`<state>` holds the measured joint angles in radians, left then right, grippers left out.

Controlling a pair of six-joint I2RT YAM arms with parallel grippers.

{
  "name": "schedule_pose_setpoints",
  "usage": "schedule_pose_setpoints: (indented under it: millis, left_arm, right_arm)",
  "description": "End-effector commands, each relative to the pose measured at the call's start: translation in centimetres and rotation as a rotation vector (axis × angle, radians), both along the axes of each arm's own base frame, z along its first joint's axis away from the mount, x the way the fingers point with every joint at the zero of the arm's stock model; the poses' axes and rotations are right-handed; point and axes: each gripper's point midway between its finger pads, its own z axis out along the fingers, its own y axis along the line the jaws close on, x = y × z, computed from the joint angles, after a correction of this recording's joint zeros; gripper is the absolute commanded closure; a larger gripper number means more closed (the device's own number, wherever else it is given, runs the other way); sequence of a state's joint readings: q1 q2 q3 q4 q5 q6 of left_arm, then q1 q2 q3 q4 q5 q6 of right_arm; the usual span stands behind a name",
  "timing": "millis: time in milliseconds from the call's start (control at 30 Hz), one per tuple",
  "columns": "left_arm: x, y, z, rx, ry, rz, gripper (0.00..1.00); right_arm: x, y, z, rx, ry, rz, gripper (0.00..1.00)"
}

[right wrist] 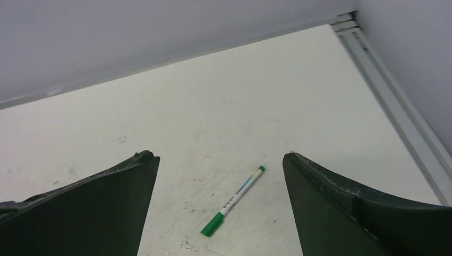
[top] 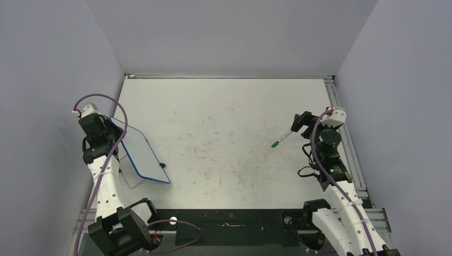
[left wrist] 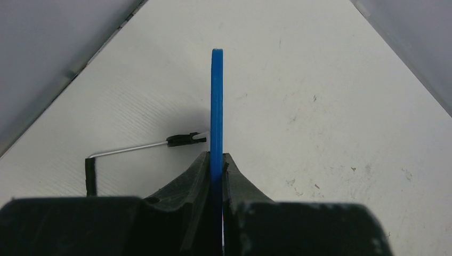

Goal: Write a sentence on the whiteboard
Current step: Move the whiteboard to the center of the board.

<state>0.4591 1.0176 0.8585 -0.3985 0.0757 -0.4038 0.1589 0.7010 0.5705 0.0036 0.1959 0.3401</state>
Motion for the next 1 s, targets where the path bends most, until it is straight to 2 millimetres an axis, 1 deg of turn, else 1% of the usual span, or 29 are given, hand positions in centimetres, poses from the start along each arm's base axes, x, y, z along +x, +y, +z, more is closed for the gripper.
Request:
schedule_pose_setpoints:
  millis: [0, 67, 167, 267, 367, 467, 567, 600, 667, 800, 967]
  left_arm:
    - [-0.5, 0.4, -1.5, 0.002, 0.042, 0.005, 1.0]
    - [-0.2, -0.1, -1.1, -0.006, 0.024, -0.022, 1.0]
    - [0.2, -1.0, 0.1, -0.021, -0.011, -0.059, 1.0]
    - [0.4, -1.1, 1.4, -0.003, -0.022, -0.065, 1.0]
    - [0.5, -1.4, 1.9, -0.015, -0.035, -0.077, 1.0]
    - [1.1, -2.9, 2.2, -0.066, -0.059, -0.147, 1.0]
    - [1.5, -4.1, 2.8, -0.081, -0.074, -0.204, 1.0]
    - [1.8, -4.7, 3.1, -0.096, -0.085, -0.231, 1.0]
    - [2.4, -6.3, 3.5, -0.127, -0.098, -0.289, 1.0]
    - [3.5, -8.9, 4.1, -0.132, -0.103, -0.369, 1.0]
    - [5.1, -12.5, 4.2, -0.159, -0.113, -0.461, 1.0]
  right_arm:
    - [0.4, 7.4, 1.4, -0.025, -0.091, 0.384, 0.1]
    - [0.2, 9.3, 1.3, -0.046, -0.082, 0.447, 0.1]
    - [0.1, 11.1, 1.2, -0.071, -0.062, 0.478, 0.1]
    - [0.1, 12.6, 1.5, -0.064, -0.06, 0.509, 0.1]
    - [0.0, 14.0, 1.4, -0.05, -0.055, 0.536, 0.1]
    - [0.0, 15.0, 1.0, -0.051, -0.041, 0.55, 0.1]
    - [-0.1, 15.7, 0.3, -0.063, -0.021, 0.569, 0.1]
    - [0.0, 15.4, 0.2, -0.07, -0.017, 0.545, 0.1]
    - [0.0, 15.6, 0.0, -0.078, -0.011, 0.541, 0.1]
    - [-0.2, 15.7, -0.1, -0.081, -0.006, 0.539, 0.1]
    - [-0.4, 15.8, -0.2, -0.081, 0.002, 0.534, 0.1]
